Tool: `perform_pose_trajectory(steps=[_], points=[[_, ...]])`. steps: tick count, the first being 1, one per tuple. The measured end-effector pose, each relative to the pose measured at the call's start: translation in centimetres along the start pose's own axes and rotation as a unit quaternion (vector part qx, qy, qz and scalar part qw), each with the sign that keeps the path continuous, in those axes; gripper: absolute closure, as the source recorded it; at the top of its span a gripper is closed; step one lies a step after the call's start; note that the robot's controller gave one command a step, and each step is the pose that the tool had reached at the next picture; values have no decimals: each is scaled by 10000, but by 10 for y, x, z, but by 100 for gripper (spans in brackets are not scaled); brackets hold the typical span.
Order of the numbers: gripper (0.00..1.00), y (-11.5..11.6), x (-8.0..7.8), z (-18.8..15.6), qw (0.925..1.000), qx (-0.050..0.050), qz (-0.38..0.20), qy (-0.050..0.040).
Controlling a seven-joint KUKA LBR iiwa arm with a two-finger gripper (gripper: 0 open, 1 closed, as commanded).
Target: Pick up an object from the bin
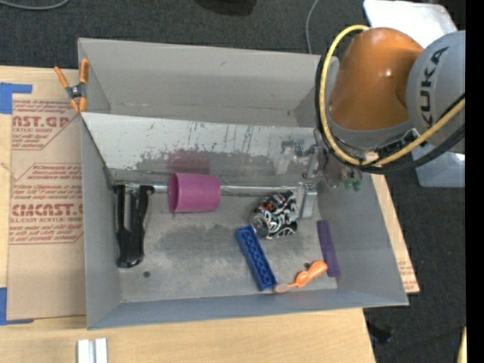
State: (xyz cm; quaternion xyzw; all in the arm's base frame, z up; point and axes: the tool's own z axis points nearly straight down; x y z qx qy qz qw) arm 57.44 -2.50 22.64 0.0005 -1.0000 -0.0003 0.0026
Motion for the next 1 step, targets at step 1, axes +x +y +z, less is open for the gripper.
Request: perform_pose_trajectory(steps=[1], points=[[0, 0, -1, -5, 10000, 2, -1, -41]])
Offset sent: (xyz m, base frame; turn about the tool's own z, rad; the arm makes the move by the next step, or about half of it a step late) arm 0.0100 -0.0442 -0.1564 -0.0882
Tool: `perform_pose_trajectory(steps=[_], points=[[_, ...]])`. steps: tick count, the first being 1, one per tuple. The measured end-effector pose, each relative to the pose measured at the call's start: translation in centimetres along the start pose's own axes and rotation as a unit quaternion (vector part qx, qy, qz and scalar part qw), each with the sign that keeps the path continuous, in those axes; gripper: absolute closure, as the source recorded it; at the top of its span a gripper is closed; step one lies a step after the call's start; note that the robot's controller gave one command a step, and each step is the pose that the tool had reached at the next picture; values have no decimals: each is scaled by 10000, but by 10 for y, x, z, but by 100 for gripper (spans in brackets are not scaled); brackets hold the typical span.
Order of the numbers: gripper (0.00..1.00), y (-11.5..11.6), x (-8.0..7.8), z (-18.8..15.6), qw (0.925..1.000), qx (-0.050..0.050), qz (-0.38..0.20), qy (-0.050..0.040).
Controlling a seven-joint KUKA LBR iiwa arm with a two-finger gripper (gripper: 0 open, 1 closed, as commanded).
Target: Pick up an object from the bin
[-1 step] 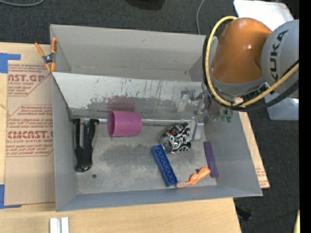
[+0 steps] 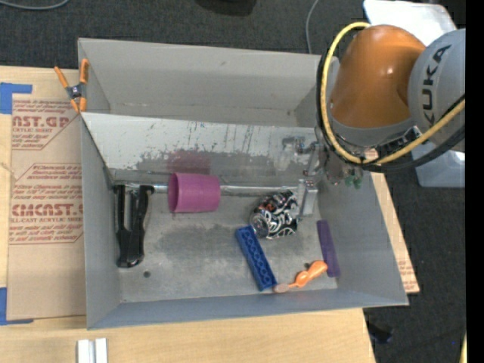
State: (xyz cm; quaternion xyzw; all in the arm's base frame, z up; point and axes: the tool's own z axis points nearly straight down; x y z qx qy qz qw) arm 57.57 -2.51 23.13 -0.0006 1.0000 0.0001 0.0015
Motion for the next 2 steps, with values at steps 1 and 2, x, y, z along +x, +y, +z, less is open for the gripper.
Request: perform_pose_trajectory(steps=[1, 2], points=[[0, -23, -6, 84, 9997, 5, -236, -20], [0, -40, -3, 165, 9960, 6, -895, -65]])
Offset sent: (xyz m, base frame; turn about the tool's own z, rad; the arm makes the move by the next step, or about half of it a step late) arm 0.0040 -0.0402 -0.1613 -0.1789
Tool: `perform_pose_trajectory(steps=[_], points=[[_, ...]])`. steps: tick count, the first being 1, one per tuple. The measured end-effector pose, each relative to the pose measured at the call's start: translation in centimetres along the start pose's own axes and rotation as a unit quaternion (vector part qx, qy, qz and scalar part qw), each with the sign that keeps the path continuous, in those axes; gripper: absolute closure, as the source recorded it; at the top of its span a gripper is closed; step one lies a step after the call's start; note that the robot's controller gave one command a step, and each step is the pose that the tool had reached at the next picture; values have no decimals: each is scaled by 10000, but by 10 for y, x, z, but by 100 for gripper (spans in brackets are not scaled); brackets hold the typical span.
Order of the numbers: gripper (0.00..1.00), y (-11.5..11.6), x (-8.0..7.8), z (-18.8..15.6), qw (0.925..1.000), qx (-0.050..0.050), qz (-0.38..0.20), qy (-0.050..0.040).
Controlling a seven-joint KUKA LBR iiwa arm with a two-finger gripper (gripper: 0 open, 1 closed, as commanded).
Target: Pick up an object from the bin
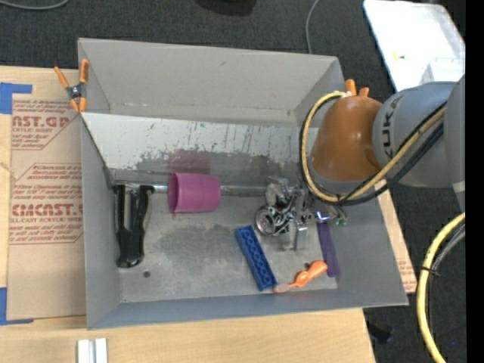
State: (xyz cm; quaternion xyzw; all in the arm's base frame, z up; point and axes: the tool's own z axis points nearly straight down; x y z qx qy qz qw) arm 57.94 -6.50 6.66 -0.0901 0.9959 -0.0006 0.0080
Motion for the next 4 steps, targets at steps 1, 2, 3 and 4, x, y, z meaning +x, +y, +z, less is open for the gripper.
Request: perform_pose_trajectory(steps=[1, 2, 3, 4], points=[[0, 3, -6, -44, 9990, -3, 458, 18], [0, 2, 0, -5, 10000, -5, 74, 17], [100, -16, -10, -3, 9991, 14, -430, -33], [100, -16, -10, -3, 9991, 13, -430, -33]])
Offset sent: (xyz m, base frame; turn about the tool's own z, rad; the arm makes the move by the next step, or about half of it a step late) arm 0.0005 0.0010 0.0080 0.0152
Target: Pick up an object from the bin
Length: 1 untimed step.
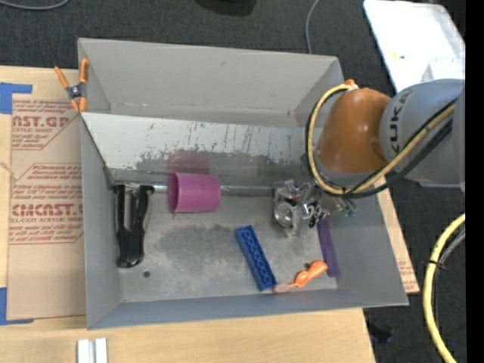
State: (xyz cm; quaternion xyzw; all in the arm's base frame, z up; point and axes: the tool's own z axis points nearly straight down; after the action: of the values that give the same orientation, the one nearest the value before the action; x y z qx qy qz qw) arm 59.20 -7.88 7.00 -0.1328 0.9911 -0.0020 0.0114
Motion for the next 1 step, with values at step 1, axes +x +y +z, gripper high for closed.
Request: perform_pose_trajectory(steps=[1], points=[[100, 1, 1, -12, 10000, -13, 0, 27]])
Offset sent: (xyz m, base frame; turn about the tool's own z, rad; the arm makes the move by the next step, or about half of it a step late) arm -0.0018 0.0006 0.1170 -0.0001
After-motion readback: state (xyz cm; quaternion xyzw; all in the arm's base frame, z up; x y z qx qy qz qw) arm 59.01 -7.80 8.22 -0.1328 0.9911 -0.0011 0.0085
